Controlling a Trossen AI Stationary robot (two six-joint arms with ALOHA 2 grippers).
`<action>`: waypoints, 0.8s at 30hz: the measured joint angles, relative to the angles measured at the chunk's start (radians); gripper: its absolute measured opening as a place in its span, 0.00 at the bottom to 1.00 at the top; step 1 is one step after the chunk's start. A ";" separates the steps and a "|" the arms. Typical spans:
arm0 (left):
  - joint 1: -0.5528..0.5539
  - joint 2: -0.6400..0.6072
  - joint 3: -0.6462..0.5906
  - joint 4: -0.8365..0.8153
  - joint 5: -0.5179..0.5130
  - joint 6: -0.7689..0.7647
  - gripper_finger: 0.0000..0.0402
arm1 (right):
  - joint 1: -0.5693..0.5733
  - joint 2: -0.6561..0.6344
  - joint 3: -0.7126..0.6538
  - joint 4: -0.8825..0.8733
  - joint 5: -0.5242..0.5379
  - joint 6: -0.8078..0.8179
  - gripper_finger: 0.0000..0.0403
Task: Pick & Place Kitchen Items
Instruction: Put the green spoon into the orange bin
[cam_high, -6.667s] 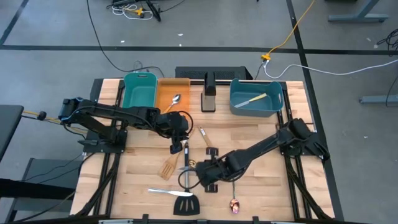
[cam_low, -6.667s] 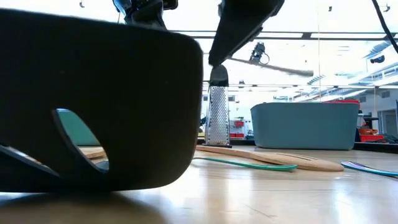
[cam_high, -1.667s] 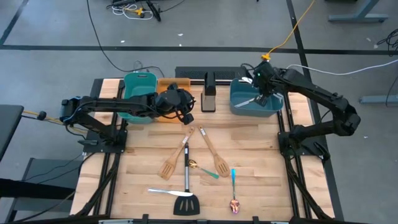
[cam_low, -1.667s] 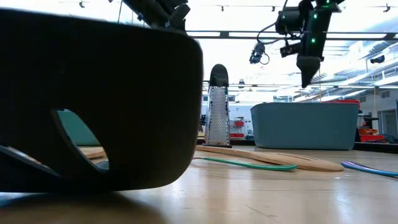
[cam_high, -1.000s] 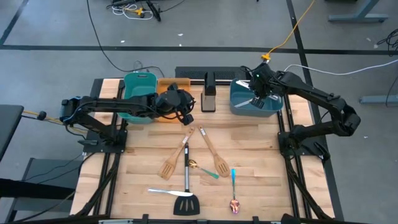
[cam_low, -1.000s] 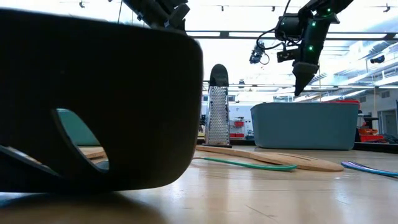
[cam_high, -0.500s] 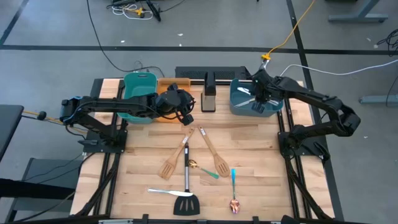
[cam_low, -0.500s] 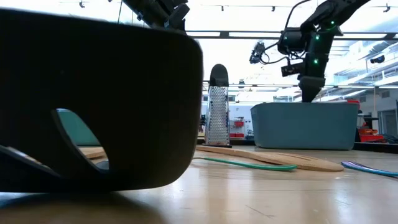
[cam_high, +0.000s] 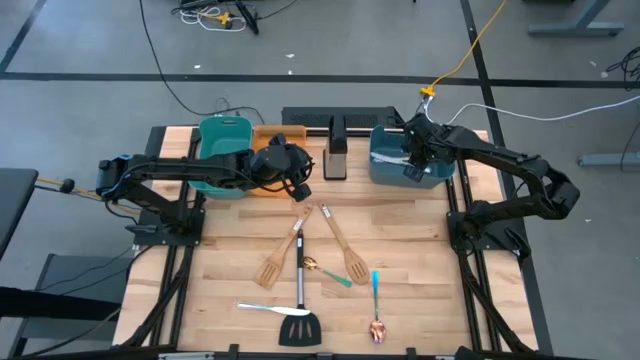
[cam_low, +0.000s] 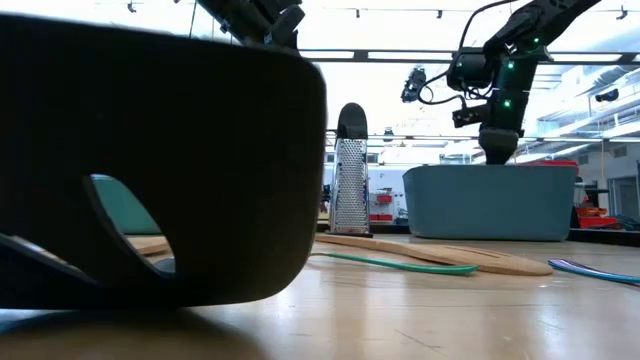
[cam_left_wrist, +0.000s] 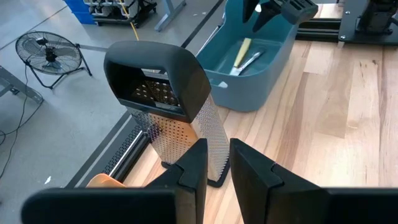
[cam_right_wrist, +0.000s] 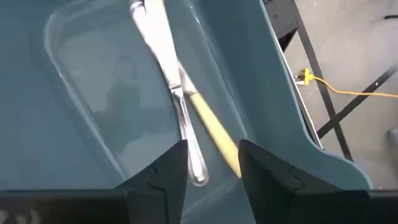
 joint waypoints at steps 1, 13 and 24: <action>0.000 0.000 0.000 0.000 0.000 0.000 0.18 | 0.000 0.000 0.000 -0.001 -0.001 0.005 0.39; 0.000 0.000 0.000 0.000 0.000 0.000 0.18 | 0.001 -0.006 0.000 0.045 -0.013 0.109 0.32; 0.000 0.000 0.000 0.000 0.000 0.000 0.18 | 0.011 -0.095 0.000 0.090 -0.190 0.149 0.27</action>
